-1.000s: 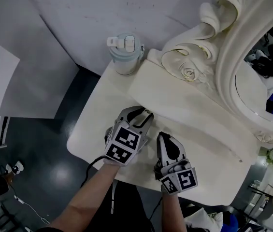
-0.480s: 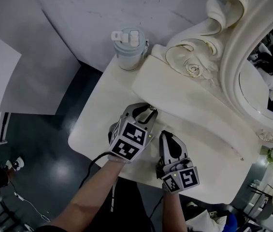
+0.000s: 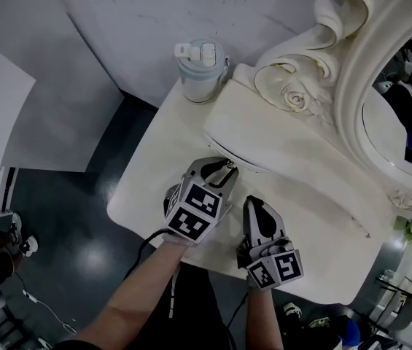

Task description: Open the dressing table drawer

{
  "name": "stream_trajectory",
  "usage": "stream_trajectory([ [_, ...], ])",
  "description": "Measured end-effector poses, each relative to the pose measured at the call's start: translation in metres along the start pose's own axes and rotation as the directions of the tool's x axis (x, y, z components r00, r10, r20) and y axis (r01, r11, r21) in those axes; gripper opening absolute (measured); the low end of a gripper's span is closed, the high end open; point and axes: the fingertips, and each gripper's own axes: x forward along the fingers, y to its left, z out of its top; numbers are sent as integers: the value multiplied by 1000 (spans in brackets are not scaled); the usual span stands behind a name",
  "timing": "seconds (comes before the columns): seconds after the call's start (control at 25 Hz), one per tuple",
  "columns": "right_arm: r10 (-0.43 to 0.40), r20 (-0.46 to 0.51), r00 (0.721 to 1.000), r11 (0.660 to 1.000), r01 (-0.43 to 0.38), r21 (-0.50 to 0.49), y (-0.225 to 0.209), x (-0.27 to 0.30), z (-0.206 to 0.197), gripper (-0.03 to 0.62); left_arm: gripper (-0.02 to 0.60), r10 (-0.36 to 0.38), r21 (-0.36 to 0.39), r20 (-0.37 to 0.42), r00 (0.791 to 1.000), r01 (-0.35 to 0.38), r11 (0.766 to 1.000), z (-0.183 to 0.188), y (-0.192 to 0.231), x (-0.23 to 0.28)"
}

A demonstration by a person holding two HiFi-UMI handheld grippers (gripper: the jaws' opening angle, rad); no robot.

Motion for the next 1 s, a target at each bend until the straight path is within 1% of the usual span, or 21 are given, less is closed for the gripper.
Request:
stream_trajectory([
  [0.28,-8,3,1000,1000,8,15,6,-7,-4,5,101,-14,-12,-11,1000,14,1000,-8,-3,-7],
  [1.0,-37,19,999,999,36,33,21,-23,-11,5,101,-32,-2,-26,999,32,999,-19,-8,-28],
])
